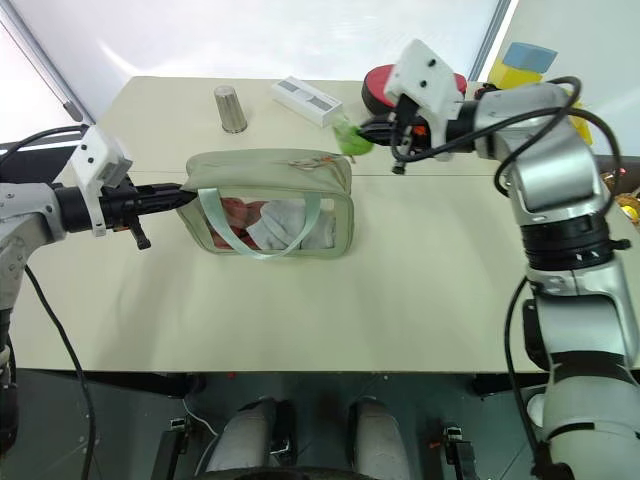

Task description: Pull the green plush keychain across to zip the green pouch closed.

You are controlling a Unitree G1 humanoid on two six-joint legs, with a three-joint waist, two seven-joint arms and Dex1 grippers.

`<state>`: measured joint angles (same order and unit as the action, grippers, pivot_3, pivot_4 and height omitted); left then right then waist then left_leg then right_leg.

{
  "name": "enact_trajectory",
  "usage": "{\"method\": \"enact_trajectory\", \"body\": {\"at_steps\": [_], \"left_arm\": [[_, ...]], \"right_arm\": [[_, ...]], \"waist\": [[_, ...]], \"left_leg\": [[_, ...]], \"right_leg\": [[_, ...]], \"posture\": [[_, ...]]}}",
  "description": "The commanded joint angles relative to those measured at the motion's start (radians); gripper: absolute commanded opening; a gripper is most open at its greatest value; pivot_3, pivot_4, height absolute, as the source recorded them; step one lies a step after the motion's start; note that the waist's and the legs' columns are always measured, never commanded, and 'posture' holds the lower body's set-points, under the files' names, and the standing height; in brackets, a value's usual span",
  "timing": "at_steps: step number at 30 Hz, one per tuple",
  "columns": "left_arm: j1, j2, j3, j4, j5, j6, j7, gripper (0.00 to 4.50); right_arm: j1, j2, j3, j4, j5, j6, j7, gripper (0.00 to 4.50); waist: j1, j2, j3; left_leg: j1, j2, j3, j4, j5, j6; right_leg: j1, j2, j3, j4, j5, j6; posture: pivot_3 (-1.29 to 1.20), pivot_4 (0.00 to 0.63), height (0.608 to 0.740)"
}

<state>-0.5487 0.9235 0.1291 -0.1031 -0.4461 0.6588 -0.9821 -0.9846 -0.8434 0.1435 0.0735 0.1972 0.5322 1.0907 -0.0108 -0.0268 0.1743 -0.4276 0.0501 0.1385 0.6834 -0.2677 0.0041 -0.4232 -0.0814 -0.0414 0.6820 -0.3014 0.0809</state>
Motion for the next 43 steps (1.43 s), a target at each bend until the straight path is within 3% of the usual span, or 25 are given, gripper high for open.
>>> {"method": "enact_trajectory", "body": {"at_steps": [1, 6, 12, 17, 25, 26, 29, 35, 36, 39, 43], "left_arm": [[-0.016, 0.002, 0.001, 0.01, 0.008, -0.019, -0.002, 0.0], [-0.016, 0.0, -0.003, 0.014, 0.01, -0.023, -0.006, 0.0], [-0.035, -0.003, -0.016, 0.025, 0.014, -0.021, -0.009, 0.0], [-0.039, -0.001, -0.018, 0.016, 0.01, -0.013, -0.008, 0.0], [-0.015, 0.008, 0.0, -0.004, 0.005, -0.005, 0.001, 0.0], [-0.012, 0.009, 0.005, -0.005, 0.004, -0.007, 0.004, 0.0], [-0.012, 0.022, 0.032, -0.002, -0.026, 0.014, -0.012, 0.99], [-0.029, 0.085, 0.102, 0.019, -0.093, 0.081, -0.053, 3.94], [-0.031, 0.124, 0.11, 0.036, -0.108, 0.114, -0.084, 4.41], [-0.036, 0.205, 0.142, 0.106, -0.09, 0.09, -0.123, 4.47], [-0.05, 0.244, 0.144, 0.209, -0.033, -0.005, -0.116, 4.47]], "right_arm": [[0.087, -0.113, -0.04, -0.041, -0.03, -0.002, 0.036, 0.04], [0.28, -0.201, -0.026, -0.055, -0.087, -0.03, 0.013, 0.04], [0.441, -0.018, 0.042, -0.153, -0.087, 0.017, -0.106, 0.04], [0.444, 0.105, 0.095, -0.124, -0.131, 0.014, -0.18, 0.04], [0.395, 0.047, 0.083, -0.036, -0.182, -0.1, -0.132, 0.04], [0.377, 0.035, 0.065, -0.031, -0.167, -0.097, -0.113, 0.29], [0.323, -0.016, 0.013, -0.033, -0.112, -0.083, -0.032, 1.27], [0.208, -0.085, -0.059, -0.063, 0.005, 0.01, 0.094, 4.35], [0.165, -0.088, -0.074, -0.061, 0.031, 0.045, 0.108, 4.5], [0.073, -0.092, -0.11, -0.065, 0.113, 0.143, 0.149, 4.5], [0.03, -0.083, -0.128, -0.048, 0.144, 0.186, 0.138, 4.5]], "waist": [[0.0, 0.0, 0.0], [-0.003, 0.0, 0.0], [-0.005, 0.0, 0.0], [0.0, 0.0, 0.0], [-0.004, 0.0, 0.0], [-0.004, 0.0, 0.0], [-0.004, 0.001, 0.0], [-0.007, 0.0, 0.0], [-0.007, 0.0, 0.0], [-0.011, 0.001, 0.001], [-0.007, 0.001, 0.001]], "left_leg": [[0.0, 0.0, 0.0, 0.0, 0.0, 0.0], [0.0, 0.0, 0.0, 0.0, 0.0, 0.0], [0.002, 0.001, 0.0, 0.0, 0.001, -0.001], [0.001, 0.001, 0.0, 0.0, 0.001, -0.001], [0.001, 0.001, 0.0, 0.0, 0.001, -0.001], [0.001, 0.001, 0.0, 0.0, 0.001, -0.001], [0.001, 0.001, 0.0, 0.0, 0.001, -0.001], [0.001, 0.001, 0.0, 0.0, 0.001, -0.001], [0.001, 0.001, 0.0, 0.0, 0.001, -0.001], [0.001, 0.001, 0.001, 0.0, 0.001, -0.001], [0.001, 0.002, 0.001, -0.001, 0.001, -0.001]], "right_leg": [[0.0, 0.0, 0.0, 0.0, 0.0, 0.0], [0.0, 0.0, 0.0, 0.0, 0.0, 0.0], [0.001, 0.002, 0.0, 0.0, 0.0, 0.0], [0.001, 0.001, 0.0, 0.0, 0.0, 0.0], [0.001, 0.002, 0.0, 0.0, 0.0, 0.0], [0.001, 0.002, 0.0, 0.0, 0.0, 0.0], [0.001, 0.002, 0.0, 0.0, 0.0, 0.0], [0.0, 0.002, 0.0, 0.0, 0.0, 0.0], [0.0, 0.002, 0.0, 0.0, 0.0, 0.0], [-0.001, 0.002, 0.0, 0.001, 0.0, 0.0], [-0.001, 0.002, 0.0, 0.0, 0.0, 0.0]], "posture": [[0.0, 0.15, 0.74], [0.0, 0.15, 0.74], [0.0, 0.15, 0.74], [0.0, 0.15, 0.74], [0.0, 0.15, 0.74], [0.0, 0.15, 0.74], [0.0, 0.15, 0.74], [0.0, 0.15, 0.74], [0.0, 0.15, 0.74], [0.0, 0.15, 0.74], [0.0, 0.15, 0.74]]}}
